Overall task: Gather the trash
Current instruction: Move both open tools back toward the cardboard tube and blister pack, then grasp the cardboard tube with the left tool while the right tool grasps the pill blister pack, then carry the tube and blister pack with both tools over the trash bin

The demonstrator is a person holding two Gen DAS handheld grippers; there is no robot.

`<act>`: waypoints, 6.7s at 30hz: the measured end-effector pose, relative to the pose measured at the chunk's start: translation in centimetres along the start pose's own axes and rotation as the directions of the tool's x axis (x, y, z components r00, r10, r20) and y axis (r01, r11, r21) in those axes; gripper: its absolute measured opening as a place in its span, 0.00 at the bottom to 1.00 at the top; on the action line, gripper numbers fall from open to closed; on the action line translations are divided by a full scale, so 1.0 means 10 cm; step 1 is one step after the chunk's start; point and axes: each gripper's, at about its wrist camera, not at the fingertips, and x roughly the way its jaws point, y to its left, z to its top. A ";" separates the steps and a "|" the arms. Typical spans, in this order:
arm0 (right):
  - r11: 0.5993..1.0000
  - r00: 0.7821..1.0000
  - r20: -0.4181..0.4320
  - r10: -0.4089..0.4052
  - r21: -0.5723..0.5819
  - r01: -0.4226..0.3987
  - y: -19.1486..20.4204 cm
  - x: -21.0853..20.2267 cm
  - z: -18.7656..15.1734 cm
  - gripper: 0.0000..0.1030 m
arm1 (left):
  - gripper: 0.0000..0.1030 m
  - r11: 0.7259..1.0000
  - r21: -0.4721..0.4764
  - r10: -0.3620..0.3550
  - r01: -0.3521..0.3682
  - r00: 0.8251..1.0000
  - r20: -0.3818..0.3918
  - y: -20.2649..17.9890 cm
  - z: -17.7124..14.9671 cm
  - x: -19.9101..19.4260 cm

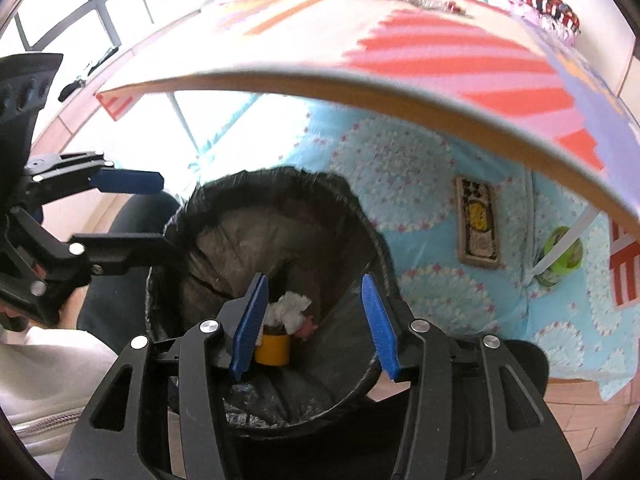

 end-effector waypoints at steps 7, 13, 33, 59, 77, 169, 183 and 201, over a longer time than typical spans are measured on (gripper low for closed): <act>1.000 0.998 0.063 -0.006 -0.028 0.008 -0.04 -0.22 0.20 0.50 | 0.68 0.999 0.050 0.000 -0.004 0.996 0.087 0.01 0.29 -0.29; 0.999 0.992 0.123 -0.008 -0.035 0.013 -0.15 -0.39 0.45 0.50 | 0.68 0.997 0.083 -0.017 0.006 0.990 0.142 0.07 0.54 -0.45; 0.996 0.966 0.243 -0.084 -0.010 0.090 -0.72 -0.40 1.38 0.51 | 0.68 0.997 0.071 0.003 -0.019 0.978 0.210 0.59 1.31 -0.38; 0.987 0.963 0.220 -0.157 0.048 0.150 -1.38 0.27 2.38 0.41 | 0.67 1.000 0.008 0.006 -0.008 0.976 0.220 1.36 2.33 0.20; 0.988 0.973 0.183 -0.142 0.081 0.129 -1.54 0.62 2.60 0.39 | 0.45 0.999 -0.020 -0.036 0.041 0.983 0.180 1.55 2.65 0.62; 0.983 0.951 0.256 -0.174 -0.009 0.182 -1.20 -0.13 2.07 0.21 | 0.03 0.997 0.072 -0.047 0.025 0.943 0.330 0.74 2.08 -0.63; 0.982 0.934 0.318 -0.163 -0.043 0.185 -0.75 -0.75 1.49 0.21 | 0.03 0.994 0.106 -0.061 0.026 0.936 0.346 0.29 1.44 -1.00; 0.992 0.972 0.226 -0.061 -0.096 0.085 -0.21 -0.70 0.58 0.21 | 0.03 0.992 0.088 -0.110 0.090 0.963 0.248 0.08 0.48 -0.88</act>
